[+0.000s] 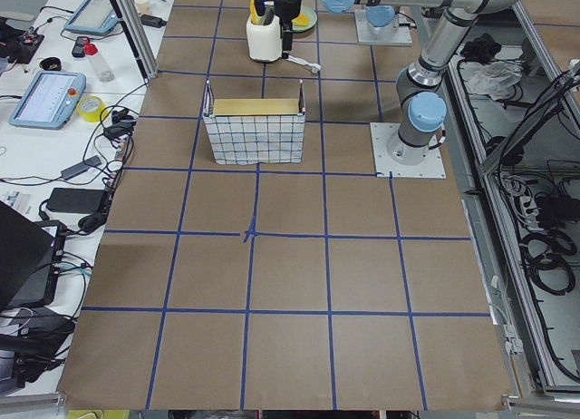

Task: Press toaster with right arm
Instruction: 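Move the right gripper down toward the lever on the toaster's side, then press the toaster lever down with the right gripper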

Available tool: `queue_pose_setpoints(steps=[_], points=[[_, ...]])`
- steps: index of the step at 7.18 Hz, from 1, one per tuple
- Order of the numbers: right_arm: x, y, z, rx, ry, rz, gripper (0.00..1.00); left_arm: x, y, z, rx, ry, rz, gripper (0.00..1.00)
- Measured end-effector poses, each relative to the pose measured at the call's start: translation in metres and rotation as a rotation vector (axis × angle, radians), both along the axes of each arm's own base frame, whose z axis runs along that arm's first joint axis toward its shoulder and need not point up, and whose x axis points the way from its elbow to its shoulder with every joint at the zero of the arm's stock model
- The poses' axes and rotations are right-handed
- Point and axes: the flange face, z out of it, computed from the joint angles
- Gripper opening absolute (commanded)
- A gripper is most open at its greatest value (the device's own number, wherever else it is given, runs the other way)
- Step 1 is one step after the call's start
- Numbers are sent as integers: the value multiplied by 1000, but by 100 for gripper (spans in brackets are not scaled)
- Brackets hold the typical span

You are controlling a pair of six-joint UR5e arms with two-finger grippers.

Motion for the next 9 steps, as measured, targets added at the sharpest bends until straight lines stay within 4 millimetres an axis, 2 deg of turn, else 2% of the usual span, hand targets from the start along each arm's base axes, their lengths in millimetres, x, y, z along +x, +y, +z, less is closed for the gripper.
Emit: queue_pose_setpoints(steps=[9], points=[[-2,-5,-32,47,-34,-1,0,0,0,0,0,0,0,100]])
